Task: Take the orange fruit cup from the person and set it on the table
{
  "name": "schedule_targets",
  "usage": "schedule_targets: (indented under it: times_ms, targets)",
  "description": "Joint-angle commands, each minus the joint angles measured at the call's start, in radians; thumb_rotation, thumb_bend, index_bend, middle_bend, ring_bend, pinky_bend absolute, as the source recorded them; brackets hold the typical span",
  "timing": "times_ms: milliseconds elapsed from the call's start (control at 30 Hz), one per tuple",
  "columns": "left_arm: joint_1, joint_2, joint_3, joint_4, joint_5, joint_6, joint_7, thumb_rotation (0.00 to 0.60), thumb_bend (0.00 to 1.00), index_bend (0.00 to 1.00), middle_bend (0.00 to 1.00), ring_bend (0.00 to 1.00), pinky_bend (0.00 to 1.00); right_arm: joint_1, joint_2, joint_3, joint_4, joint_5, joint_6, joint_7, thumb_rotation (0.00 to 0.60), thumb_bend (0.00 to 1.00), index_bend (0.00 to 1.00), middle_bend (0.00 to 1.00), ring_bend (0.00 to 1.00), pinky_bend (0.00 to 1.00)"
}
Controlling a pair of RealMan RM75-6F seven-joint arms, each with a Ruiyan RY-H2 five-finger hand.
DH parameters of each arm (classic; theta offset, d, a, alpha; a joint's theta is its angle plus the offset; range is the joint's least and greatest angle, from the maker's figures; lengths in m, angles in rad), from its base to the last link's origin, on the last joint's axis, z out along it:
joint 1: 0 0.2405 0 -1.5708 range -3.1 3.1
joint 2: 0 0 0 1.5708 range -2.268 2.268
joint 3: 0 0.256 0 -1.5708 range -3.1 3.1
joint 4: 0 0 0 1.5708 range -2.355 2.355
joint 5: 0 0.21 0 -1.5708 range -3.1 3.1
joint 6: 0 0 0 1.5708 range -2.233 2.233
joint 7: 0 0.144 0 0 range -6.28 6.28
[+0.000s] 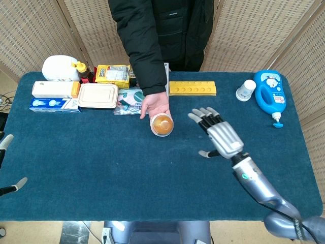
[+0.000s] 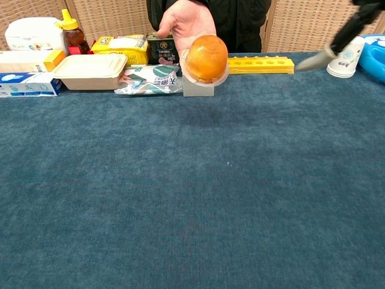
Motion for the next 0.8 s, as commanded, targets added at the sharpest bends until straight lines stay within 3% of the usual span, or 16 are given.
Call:
schedule_targets:
  times_ms: [33,133,467,800]
  targets:
    - [-0.007,0.001,-0.006,0.0,-0.016,-0.008,0.0,0.6,0.01,0.0,0.0,0.0,0.01,0.064,-0.074,0.021,0.034,0.056,-0.052,-0.058,0.6,0.07,0.08,0.05,0.0,0.05]
    - [-0.012,0.003,-0.009,0.002,-0.03,-0.017,-0.002,0.6,0.01,0.0,0.0,0.0,0.01,0.127,-0.128,0.028,0.075,0.108,-0.111,-0.09,0.6,0.07,0.09,0.05,0.0,0.05]
    - [-0.019,0.007,-0.017,0.004,-0.056,-0.024,-0.015,0.6,0.01,0.0,0.0,0.0,0.01,0.232,-0.225,0.053,0.189,0.217,-0.162,-0.134,0.6,0.1,0.13,0.08,0.03,0.1]
    - [-0.029,0.011,-0.022,0.007,-0.078,-0.038,-0.021,0.6,0.01,0.0,0.0,0.0,0.01,0.255,-0.301,0.045,0.301,0.209,-0.114,-0.102,0.6,0.13,0.25,0.22,0.18,0.31]
